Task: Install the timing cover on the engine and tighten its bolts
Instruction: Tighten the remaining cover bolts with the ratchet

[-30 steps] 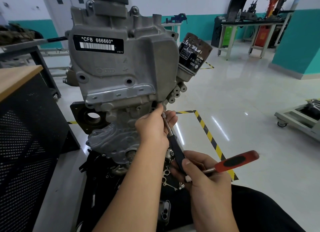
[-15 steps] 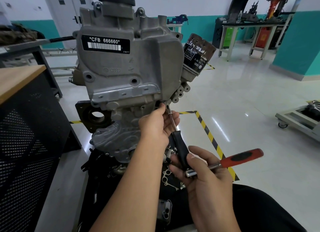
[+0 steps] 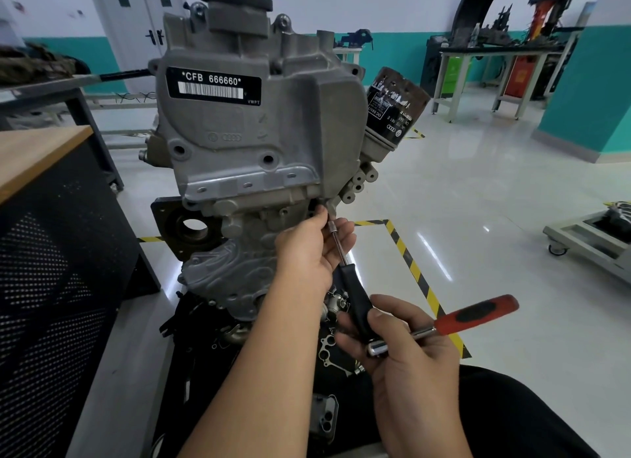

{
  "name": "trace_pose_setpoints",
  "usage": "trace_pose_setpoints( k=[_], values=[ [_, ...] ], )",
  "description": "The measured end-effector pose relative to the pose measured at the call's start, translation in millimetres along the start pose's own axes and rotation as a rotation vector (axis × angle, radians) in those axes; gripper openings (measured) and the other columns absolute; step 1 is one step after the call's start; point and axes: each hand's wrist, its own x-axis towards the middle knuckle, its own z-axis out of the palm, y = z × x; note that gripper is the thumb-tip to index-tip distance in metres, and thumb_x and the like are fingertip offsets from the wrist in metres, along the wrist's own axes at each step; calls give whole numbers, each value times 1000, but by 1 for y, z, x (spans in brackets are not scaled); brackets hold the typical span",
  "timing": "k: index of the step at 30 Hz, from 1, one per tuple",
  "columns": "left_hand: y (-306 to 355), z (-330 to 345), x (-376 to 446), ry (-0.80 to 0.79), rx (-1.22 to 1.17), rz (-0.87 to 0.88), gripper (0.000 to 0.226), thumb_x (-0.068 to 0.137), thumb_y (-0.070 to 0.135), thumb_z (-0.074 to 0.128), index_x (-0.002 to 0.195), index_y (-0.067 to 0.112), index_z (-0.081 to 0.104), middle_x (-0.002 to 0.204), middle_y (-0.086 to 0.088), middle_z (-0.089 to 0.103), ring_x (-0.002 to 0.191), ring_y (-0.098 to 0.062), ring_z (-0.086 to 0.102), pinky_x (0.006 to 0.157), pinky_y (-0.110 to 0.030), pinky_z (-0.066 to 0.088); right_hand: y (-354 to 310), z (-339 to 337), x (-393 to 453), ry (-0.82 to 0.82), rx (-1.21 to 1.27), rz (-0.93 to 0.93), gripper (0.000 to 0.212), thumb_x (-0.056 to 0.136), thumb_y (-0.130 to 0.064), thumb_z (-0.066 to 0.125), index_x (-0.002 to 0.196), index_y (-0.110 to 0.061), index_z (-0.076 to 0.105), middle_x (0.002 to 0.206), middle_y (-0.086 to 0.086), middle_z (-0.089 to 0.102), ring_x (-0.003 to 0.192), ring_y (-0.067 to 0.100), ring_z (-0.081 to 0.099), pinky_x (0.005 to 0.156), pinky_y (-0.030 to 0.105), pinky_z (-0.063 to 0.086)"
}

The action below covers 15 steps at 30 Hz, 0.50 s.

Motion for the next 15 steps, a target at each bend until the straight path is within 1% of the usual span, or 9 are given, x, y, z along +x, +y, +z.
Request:
trace_pose_setpoints(
  k=[4,8,10,13,15],
  values=[
    [0,-1,0,11,15,0,25,98,22,68,87,0,65,70,-12,71,53,-17,72,45,-26,55,4,0,1,-5,-49,-26,26,92,10,63,81,-9,77,95,30,70,80,45,76,57,40,61],
    [1,-1,1,18,27,4,24,98,21,69,86,1,65,68,-10,71,53,-16,71,45,-25,55,6,0,2,-7,-127,-78,29,92,11,64,81,-12,79,82,13,72,80,41,76,58,41,62],
    [1,-1,1,22,27,8,23,97,19,69,86,0,65,66,-10,72,53,-16,72,46,-26,55,6,0,2,-18,-176,-108,31,91,12,65,81,-14,80,81,10,73,79,37,77,58,40,63],
    [1,-1,0,31,40,27,22,97,17,70,85,-1,65,64,-11,72,52,-17,71,46,-26,55,7,-2,2,-41,-359,-206,38,90,10,68,81,-24,81,80,7,74,78,29,77,59,38,64],
    [1,-2,-1,40,58,50,21,96,15,70,85,-1,65,64,-11,72,52,-17,71,46,-27,56,7,-3,2,-67,-529,-307,40,88,6,71,84,-32,80,76,2,75,73,24,76,62,43,65]
  ],
)
